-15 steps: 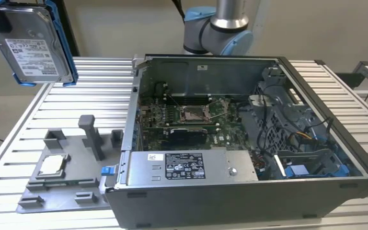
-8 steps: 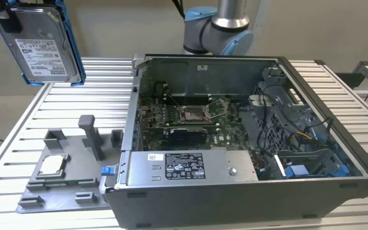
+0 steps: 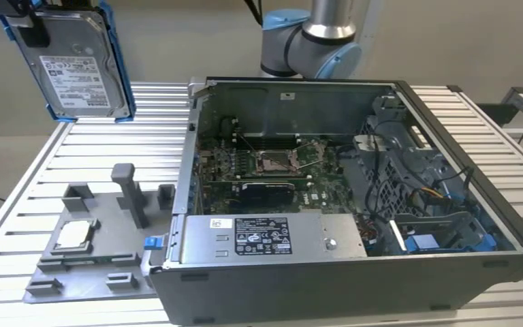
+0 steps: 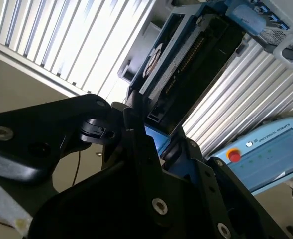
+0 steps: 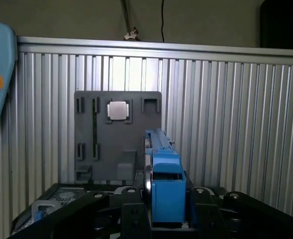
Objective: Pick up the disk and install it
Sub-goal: 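Pick up the disk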
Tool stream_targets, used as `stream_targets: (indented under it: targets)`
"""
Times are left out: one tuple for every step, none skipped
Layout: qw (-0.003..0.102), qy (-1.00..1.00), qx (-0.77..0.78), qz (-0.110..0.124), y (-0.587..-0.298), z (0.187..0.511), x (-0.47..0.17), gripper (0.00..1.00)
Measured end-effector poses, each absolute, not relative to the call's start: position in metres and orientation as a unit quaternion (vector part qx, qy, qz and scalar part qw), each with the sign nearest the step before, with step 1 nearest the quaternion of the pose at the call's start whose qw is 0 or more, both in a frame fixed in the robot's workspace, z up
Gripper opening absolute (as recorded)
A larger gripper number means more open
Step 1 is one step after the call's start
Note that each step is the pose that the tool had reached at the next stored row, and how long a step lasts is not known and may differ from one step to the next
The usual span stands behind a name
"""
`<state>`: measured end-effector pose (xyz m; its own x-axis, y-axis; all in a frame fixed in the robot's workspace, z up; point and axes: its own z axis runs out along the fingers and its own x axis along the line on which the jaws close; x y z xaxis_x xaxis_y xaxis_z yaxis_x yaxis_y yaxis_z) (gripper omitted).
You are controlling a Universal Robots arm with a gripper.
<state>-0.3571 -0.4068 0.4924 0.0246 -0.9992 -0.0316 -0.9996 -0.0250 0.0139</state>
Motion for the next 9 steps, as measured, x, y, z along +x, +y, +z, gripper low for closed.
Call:
stream_targets:
  targets:
    - [0.006, 0.698, -0.716, 0.016, -0.407, 0.492, -0.354, 0.0]
    - [0.006, 0.698, -0.716, 0.016, -0.407, 0.492, -0.352, 0.0]
    - [0.006, 0.698, -0.716, 0.016, -0.407, 0.492, -0.349, 0.0]
    - [0.006, 0.698, -0.716, 0.016, -0.407, 0.492, -0.347, 0.0]
    - [0.006, 0.698, -0.716, 0.016, -0.407, 0.492, -0.344, 0.0]
    - [0.006, 0.698, -0.716, 0.016, -0.407, 0.492, -0.341, 0.0]
    - [0.006, 0.698, -0.716, 0.016, -0.407, 0.492, -0.339, 0.0]
    - [0.006, 0.698, -0.716, 0.016, -0.407, 0.492, -0.336, 0.0]
    - [0.006, 0.698, -0.716, 0.017, -0.407, 0.492, -0.334, 0.0]
